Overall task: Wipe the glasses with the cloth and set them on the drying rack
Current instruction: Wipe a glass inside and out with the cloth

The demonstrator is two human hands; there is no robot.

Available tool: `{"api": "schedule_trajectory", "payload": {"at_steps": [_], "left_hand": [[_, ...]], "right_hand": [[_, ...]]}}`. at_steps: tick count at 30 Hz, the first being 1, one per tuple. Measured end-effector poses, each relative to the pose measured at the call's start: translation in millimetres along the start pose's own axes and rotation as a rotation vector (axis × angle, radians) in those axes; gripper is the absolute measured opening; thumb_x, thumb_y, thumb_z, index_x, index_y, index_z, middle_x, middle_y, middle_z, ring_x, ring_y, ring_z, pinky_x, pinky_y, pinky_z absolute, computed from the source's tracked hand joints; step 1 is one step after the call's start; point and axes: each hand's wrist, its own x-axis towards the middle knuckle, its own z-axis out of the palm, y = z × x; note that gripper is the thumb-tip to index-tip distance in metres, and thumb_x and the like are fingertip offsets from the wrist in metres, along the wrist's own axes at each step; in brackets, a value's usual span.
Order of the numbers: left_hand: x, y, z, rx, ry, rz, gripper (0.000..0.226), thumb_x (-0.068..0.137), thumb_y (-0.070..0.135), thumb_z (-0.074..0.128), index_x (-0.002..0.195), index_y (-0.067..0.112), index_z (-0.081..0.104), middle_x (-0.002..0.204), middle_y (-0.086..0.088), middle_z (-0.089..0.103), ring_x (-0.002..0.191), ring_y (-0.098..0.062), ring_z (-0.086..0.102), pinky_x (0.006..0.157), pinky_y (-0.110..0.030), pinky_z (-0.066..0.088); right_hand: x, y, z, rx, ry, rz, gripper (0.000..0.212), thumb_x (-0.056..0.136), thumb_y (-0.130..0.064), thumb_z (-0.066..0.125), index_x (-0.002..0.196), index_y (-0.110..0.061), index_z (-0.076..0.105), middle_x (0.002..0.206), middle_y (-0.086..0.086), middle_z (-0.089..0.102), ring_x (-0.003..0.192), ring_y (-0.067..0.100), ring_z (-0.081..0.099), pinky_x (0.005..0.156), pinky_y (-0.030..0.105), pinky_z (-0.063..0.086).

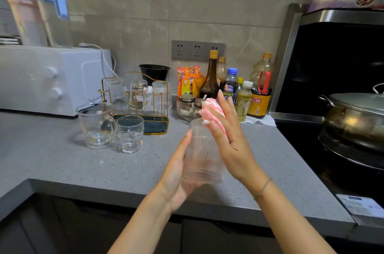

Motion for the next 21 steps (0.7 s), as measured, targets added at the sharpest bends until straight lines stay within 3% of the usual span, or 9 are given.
{"api": "schedule_trajectory", "payload": {"at_steps": [5, 10, 13, 16, 19, 21], "left_hand": [[2.3, -3.0, 0.9, -0.018, 0.051, 0.059, 0.054, 0.091, 0.058, 0.043, 0.122, 0.022, 0.068, 0.119, -0.010, 0.069, 0.112, -0.026, 0.065, 0.100, -0.048, 0.046], [5.9, 1.0, -2.5, -0.130, 0.075, 0.081, 0.053, 0.092, 0.058, 0.043, 0.109, 0.020, 0.075, 0.115, -0.013, 0.071, 0.099, -0.022, 0.070, 0.088, -0.039, 0.051], [9.0, 5.2, -8.6, -0.167, 0.092, 0.079, 0.065, 0.084, 0.065, 0.048, 0.116, 0.012, 0.070, 0.120, -0.015, 0.068, 0.108, -0.025, 0.066, 0.098, -0.041, 0.047], [9.1, 7.4, -9.9, -0.185, 0.067, 0.091, 0.058, 0.082, 0.062, 0.048, 0.099, 0.015, 0.077, 0.108, -0.010, 0.073, 0.094, -0.019, 0.071, 0.084, -0.036, 0.056], [6.2, 8.9, -8.2, -0.191, -0.016, 0.066, 0.056, 0.082, 0.061, 0.049, 0.107, 0.017, 0.075, 0.109, -0.010, 0.072, 0.089, -0.017, 0.071, 0.074, -0.031, 0.057], [4.3, 9.3, -8.7, -0.154, -0.028, 0.098, 0.048, 0.082, 0.056, 0.049, 0.100, 0.019, 0.075, 0.096, -0.008, 0.074, 0.079, -0.015, 0.070, 0.068, -0.029, 0.056]], "right_hand": [[-11.9, 1.4, 5.8, -0.094, -0.047, -0.095, 0.045, 0.100, -0.045, 0.027, 0.143, -0.034, 0.036, 0.157, -0.019, 0.016, 0.147, 0.005, -0.002, 0.122, 0.038, 0.005], [-31.9, -3.6, 16.8, -0.097, -0.096, -0.176, 0.046, 0.103, -0.037, 0.023, 0.143, -0.023, 0.039, 0.156, -0.012, 0.026, 0.148, 0.014, 0.007, 0.119, 0.049, 0.007], [-46.4, -7.0, 26.2, -0.135, -0.127, -0.285, 0.043, 0.103, -0.030, 0.025, 0.144, -0.025, 0.037, 0.156, -0.007, 0.028, 0.148, 0.020, 0.011, 0.116, 0.057, 0.011], [-45.8, -7.9, 24.5, -0.181, -0.102, -0.336, 0.042, 0.104, -0.030, 0.026, 0.143, -0.021, 0.039, 0.155, -0.002, 0.030, 0.148, 0.023, 0.014, 0.115, 0.059, 0.014], [-37.6, -12.2, 21.8, -0.185, -0.082, -0.337, 0.041, 0.103, -0.029, 0.028, 0.141, -0.022, 0.042, 0.154, -0.001, 0.032, 0.148, 0.023, 0.014, 0.117, 0.057, 0.008], [-30.4, -15.3, 18.5, -0.180, -0.059, -0.313, 0.039, 0.103, -0.028, 0.029, 0.139, -0.025, 0.044, 0.155, -0.004, 0.030, 0.148, 0.021, 0.011, 0.117, 0.056, 0.005]]}}
